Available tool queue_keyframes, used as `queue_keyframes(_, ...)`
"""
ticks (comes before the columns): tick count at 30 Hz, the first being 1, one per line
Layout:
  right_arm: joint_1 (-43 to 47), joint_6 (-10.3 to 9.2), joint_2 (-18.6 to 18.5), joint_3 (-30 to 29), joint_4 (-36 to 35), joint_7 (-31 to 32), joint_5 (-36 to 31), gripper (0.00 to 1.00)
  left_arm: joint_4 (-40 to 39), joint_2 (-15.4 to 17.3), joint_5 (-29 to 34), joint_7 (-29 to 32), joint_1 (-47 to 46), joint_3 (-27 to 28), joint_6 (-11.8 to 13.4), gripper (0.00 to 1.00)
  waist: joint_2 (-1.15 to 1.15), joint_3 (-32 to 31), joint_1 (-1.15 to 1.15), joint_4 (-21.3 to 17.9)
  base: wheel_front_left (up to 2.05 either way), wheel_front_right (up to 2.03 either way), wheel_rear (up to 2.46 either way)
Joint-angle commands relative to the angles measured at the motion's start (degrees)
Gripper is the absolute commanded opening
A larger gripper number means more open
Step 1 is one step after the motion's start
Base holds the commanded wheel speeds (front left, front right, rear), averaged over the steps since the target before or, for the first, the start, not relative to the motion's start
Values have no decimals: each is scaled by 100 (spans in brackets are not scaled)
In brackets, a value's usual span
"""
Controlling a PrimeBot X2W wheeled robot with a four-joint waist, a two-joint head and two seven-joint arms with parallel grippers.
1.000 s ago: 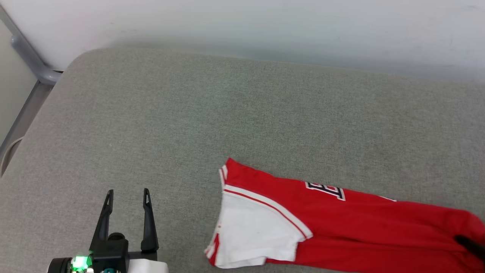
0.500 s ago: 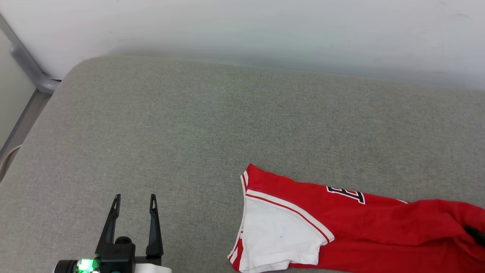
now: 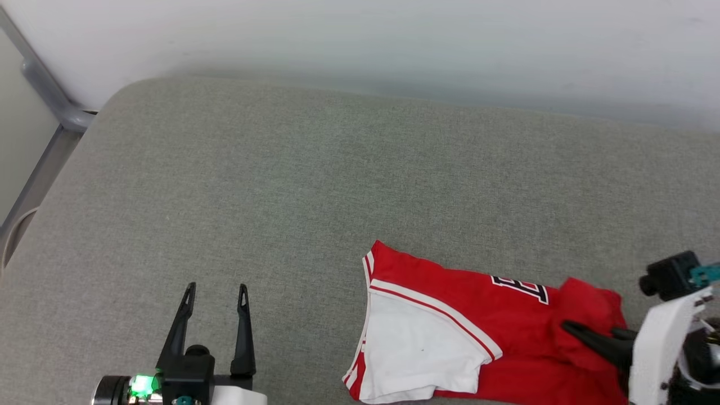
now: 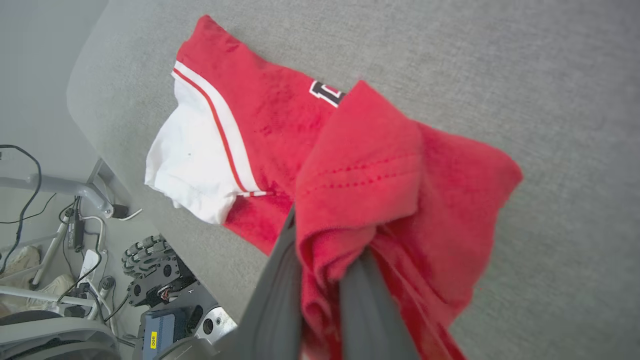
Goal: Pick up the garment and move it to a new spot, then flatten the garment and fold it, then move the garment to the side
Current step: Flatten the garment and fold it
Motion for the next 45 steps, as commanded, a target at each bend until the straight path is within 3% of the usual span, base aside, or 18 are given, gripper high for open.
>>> queue_keyframes(1,-165,-5,106,104,-61,63,-85,0,8,-17,-1,-13,-83,-19,-35,100,0,38,0,32,0,0,0)
queue_keyframes(11,-1408,-4,1038,1225,372,200,-751,0,62,-97,24,-13,-309,-165,-67,100,0,289,0,239,0,0,0)
queue_keyframes(21,-2342,-4,1831,2109,1581,-21,-1016,0,113,-157,-4,-13,-512,-236,-84,100,0,490,0,443,0,0,0)
queue_keyframes(31,-2587,-5,2187,2647,2536,-566,-1171,0,137,-207,-16,-13,-579,-246,-61,100,0,583,0,467,0,0,0)
queue_keyframes(32,-2583,-5,2197,2696,2577,-638,-1169,24,146,-208,-9,-13,-580,-250,-63,100,0,569,0,459,0,0,0)
queue_keyframes(33,-2576,-5,2177,2748,2556,-736,-1161,100,160,-210,-7,-13,-579,-255,-69,100,0,544,0,454,0,0,0)
queue_keyframes(40,-2327,-5,1606,2611,1758,-1580,-1007,100,198,-120,-34,-13,-406,-183,-78,100,0,248,0,278,0,0,0)
queue_keyframes(45,-1940,-5,1153,2014,1201,-2398,-1279,100,197,-62,-42,-13,-271,-140,-112,100,0,32,0,60,0,0,0)
